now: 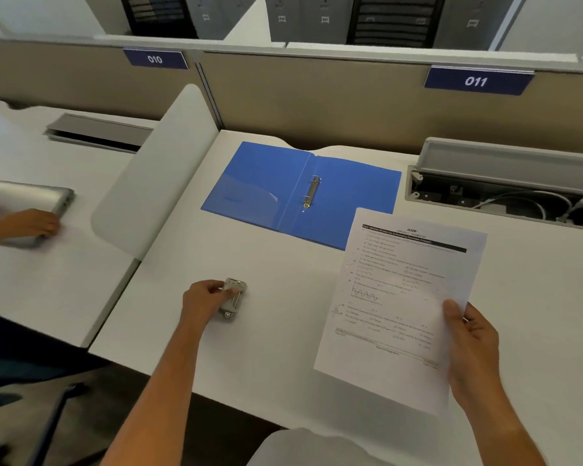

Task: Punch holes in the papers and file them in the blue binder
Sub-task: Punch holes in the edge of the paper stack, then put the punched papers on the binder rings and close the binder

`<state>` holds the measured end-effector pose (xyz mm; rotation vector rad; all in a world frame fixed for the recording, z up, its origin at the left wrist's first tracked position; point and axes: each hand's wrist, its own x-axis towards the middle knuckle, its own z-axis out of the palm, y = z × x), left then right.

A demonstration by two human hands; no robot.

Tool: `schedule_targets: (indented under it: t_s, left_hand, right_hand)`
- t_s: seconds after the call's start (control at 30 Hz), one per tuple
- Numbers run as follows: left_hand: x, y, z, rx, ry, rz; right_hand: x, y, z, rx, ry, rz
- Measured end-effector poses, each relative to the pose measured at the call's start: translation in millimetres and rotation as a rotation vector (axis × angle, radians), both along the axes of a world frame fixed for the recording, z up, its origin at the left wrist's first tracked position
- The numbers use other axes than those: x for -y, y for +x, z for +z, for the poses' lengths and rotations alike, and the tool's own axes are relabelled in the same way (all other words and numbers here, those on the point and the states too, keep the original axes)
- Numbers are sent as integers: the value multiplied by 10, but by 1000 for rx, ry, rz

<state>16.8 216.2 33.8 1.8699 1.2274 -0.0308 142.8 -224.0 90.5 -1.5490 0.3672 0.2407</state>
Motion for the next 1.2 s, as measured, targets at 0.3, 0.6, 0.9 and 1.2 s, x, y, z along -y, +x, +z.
schedule_targets:
  t_s: [0.3,0.6,0.9,1.2]
  left_hand:
    - [52,78,-66,-74,307,-58]
    - [118,2016,149,202,389,-470]
    - [100,3142,-206,57,541,-689]
    - [727,2883,-304,38,481,-735]
  right_hand:
    - [-221,27,-70,-18,-1,12]
    - [-227,117,-143,-58,-13,-59]
    - [88,210,-156,7,-160,-175]
    - [395,171,-218,-6,-117,-190]
